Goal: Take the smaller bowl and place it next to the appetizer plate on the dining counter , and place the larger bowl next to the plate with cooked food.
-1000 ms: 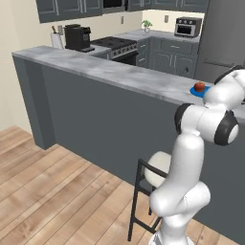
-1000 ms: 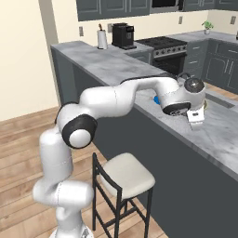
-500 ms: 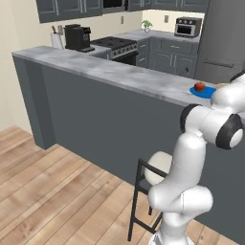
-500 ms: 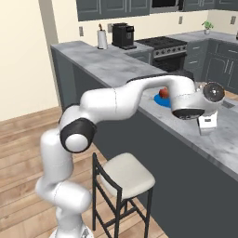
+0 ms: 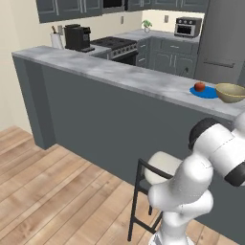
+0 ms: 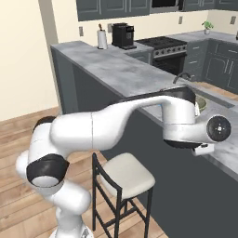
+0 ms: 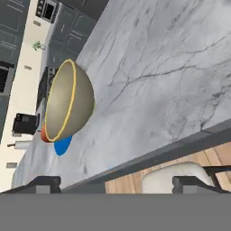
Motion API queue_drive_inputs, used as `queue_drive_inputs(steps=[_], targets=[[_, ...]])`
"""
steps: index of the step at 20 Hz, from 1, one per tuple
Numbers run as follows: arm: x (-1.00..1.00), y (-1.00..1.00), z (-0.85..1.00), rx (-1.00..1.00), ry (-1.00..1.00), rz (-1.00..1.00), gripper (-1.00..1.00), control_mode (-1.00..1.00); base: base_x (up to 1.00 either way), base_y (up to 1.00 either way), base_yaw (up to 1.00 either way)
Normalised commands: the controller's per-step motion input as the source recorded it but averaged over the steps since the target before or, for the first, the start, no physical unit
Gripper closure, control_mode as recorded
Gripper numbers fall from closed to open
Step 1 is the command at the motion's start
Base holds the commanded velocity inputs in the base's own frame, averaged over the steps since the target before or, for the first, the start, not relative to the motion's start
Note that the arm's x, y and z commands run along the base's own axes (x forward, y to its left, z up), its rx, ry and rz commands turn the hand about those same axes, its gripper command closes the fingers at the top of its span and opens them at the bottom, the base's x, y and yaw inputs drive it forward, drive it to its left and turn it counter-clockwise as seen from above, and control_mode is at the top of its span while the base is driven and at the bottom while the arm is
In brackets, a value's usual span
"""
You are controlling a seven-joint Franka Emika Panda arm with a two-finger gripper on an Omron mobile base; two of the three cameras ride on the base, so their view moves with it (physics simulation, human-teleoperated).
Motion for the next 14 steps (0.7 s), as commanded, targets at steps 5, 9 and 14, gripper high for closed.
queue_drive_inputs(steps=[5,9,14], targets=[[-0.49,1.00,0.48,-0.15,0.17,0.10,-1.00,-1.00,0.00,0.00,0.00],[-0.64,1.00,0.18,0.00,0.04,0.04,-1.00,-1.00,0.00,0.00,0.00],[-0.65,1.00,0.00,0.06,0.07,0.05,-1.00,-1.00,0.00,0.00,0.00]])
